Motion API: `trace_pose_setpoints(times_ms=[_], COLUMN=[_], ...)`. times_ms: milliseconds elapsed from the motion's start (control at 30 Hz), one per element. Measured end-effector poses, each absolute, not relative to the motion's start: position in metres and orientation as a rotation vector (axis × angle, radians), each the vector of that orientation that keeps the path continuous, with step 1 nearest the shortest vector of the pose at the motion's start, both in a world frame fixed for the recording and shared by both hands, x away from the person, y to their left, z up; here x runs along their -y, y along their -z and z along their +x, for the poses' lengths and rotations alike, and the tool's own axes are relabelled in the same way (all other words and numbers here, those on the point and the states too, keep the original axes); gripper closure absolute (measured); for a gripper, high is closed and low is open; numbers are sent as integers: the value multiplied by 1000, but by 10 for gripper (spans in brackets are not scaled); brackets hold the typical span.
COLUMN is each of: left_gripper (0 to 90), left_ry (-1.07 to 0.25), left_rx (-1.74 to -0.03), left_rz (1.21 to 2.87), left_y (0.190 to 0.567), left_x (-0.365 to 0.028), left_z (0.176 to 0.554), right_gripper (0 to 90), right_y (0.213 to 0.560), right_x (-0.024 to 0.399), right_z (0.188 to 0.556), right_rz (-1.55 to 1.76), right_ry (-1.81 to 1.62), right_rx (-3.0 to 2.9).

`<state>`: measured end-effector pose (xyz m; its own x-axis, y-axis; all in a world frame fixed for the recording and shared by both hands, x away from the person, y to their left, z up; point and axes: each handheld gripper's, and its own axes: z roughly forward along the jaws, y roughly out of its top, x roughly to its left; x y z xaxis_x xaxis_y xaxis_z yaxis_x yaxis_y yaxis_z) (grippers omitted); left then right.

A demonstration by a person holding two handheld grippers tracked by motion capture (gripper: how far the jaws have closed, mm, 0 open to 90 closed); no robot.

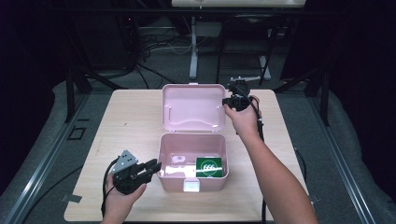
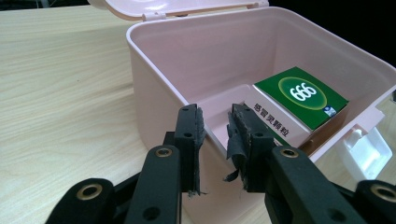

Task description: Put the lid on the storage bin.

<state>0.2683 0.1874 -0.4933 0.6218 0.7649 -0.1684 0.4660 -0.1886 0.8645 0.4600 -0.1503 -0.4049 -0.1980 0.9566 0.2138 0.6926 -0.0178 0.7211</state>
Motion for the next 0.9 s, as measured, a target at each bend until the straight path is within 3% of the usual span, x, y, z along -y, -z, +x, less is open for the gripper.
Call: trace_pose_setpoints(times_ms=[900], left_gripper=[731], left_ry=[-365], left_rx=[-993], left_rz=[1818], left_y=[494], left_x=[-187], left_z=[269], right_gripper=[876], right_y=[390], right_x=[154], right_z=[414], right_rz=[1514], right_ry=[-1156], right_rx=[-1901])
